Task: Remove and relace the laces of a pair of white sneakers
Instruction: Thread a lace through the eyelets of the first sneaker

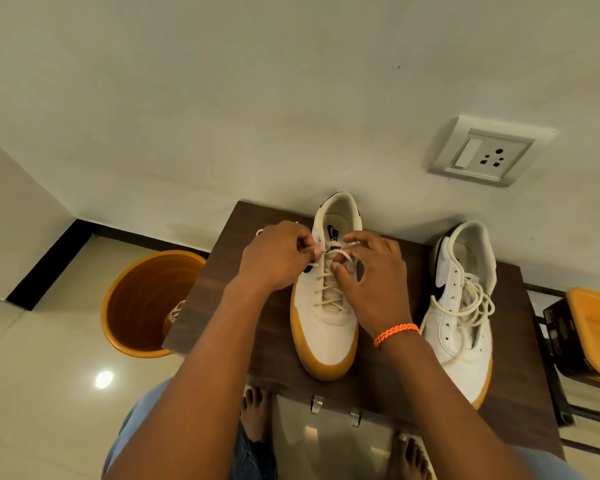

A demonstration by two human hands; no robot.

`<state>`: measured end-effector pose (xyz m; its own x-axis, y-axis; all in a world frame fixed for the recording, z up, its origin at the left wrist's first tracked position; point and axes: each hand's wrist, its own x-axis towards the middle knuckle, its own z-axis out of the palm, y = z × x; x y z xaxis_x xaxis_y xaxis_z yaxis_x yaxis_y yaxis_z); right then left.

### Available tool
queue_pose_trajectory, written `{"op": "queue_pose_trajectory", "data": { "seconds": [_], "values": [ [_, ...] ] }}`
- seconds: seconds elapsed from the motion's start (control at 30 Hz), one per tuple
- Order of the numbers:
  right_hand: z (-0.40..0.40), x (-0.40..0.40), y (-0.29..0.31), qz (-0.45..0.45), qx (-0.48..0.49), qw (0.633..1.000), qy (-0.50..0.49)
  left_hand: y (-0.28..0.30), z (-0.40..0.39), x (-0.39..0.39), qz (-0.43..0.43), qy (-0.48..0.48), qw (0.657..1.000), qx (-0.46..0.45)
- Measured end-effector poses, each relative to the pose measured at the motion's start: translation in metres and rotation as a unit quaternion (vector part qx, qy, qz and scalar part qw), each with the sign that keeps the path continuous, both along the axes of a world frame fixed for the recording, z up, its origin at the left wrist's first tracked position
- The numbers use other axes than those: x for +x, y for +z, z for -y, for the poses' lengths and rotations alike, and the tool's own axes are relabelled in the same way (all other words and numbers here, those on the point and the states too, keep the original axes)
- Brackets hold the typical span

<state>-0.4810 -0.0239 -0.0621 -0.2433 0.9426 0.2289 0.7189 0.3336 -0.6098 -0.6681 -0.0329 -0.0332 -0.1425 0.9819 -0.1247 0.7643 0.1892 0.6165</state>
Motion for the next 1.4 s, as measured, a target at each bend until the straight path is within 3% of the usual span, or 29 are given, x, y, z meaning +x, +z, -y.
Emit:
{"op": "queue_pose_trajectory", "data": {
  "seconds": [0.1, 0.37, 0.47, 0.63, 0.7, 0.87, 0.97, 1.07, 1.27, 1.4],
  "values": [
    [0.000, 0.000, 0.000, 0.070, 0.018, 0.997, 0.001, 0.002, -0.001, -0.002, 0.031, 0.010, 0.999, 0.021],
    [0.006, -0.005, 0.003, 0.102, 0.055, 0.993, 0.017, 0.014, -0.002, -0.002, 0.203, 0.123, 0.968, 0.077],
    [0.012, -0.016, 0.008, 0.079, 0.072, 0.993, 0.049, 0.014, -0.002, -0.001, 0.199, 0.112, 0.970, 0.081],
    [0.023, -0.031, 0.003, 0.153, 0.039, 0.985, 0.074, 0.009, -0.001, -0.006, 0.153, 0.111, 0.978, 0.084],
    [0.024, -0.032, 0.002, 0.140, 0.038, 0.987, 0.076, 0.004, -0.002, -0.009, 0.123, 0.113, 0.983, 0.075],
    [0.019, -0.030, 0.014, -0.046, -0.018, 0.996, 0.069, 0.002, -0.001, -0.006, 0.002, 0.135, 0.986, 0.096],
    [0.013, -0.023, 0.023, -0.187, -0.053, 0.980, 0.050, 0.013, -0.005, 0.002, 0.113, 0.042, 0.985, 0.125],
    [0.005, -0.010, 0.032, -0.277, -0.043, 0.959, 0.036, 0.021, 0.001, 0.013, 0.269, -0.027, 0.961, 0.063],
    [-0.006, 0.014, 0.046, -0.411, -0.062, 0.909, -0.025, 0.037, 0.009, 0.023, 0.321, -0.025, 0.947, 0.023],
    [-0.010, 0.028, 0.054, -0.534, -0.114, 0.836, -0.052, 0.039, 0.010, 0.023, 0.332, -0.030, 0.942, 0.032]
  ]
}}
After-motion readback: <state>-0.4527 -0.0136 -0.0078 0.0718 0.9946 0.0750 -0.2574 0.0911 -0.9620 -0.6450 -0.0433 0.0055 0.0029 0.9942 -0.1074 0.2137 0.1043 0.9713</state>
